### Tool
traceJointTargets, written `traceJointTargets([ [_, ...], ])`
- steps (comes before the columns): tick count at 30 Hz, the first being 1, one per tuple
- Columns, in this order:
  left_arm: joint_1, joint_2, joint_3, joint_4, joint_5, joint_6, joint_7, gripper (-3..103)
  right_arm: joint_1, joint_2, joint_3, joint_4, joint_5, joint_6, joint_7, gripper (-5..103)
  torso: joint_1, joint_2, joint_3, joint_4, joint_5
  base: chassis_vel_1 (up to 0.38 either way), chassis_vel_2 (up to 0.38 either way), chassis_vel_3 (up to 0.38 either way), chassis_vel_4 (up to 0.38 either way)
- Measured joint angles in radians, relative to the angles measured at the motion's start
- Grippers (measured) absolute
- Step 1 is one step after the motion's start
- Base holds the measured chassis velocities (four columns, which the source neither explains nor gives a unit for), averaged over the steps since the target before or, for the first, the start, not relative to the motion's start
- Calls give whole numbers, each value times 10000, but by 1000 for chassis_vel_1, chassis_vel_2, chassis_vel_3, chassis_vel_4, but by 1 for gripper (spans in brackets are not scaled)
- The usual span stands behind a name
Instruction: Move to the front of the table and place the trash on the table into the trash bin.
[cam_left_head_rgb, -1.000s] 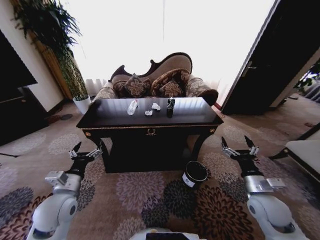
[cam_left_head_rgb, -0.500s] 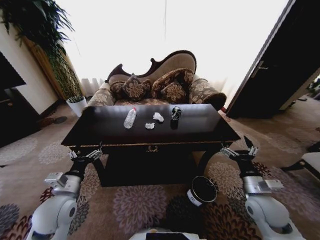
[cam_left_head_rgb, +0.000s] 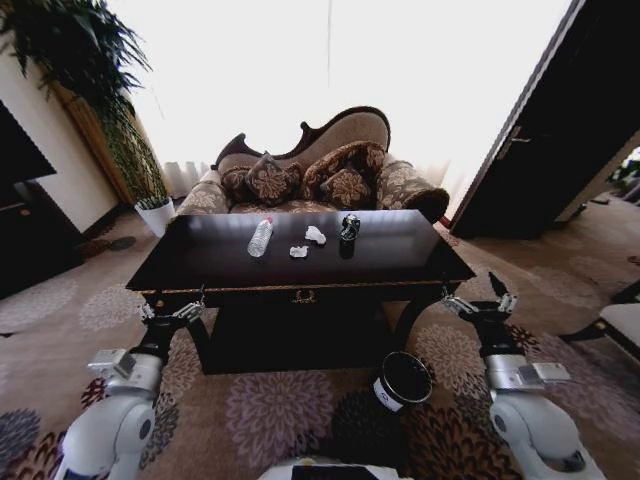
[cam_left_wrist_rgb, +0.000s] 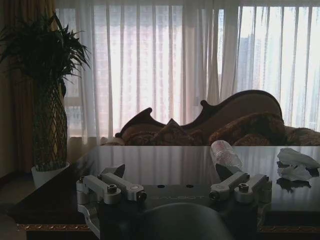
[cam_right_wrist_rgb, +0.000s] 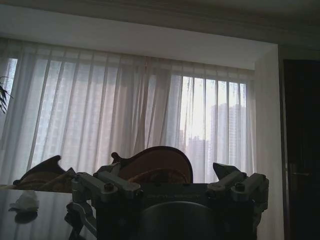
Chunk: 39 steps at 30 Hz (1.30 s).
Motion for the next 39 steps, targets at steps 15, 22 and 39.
traceJointTargets([
  [15,-45,87,-17,86,-11,-25,32,100,39,61,11,-86,-100,11,-67,100,-7,1,-2,0,0,0,8,2,-3],
  [22,-102,118,28,166,-17,-28,58,100,68,135,-52,-154,-98,85,-131,100,-10,4,-4,0,0,-14,11,12,-18],
  [39,-296,278,33,296,-133,4,-102,100,264,26,-186,-225,-87,-39,74,100,-12,3,-4,-1,0,-50,45,52,-51],
])
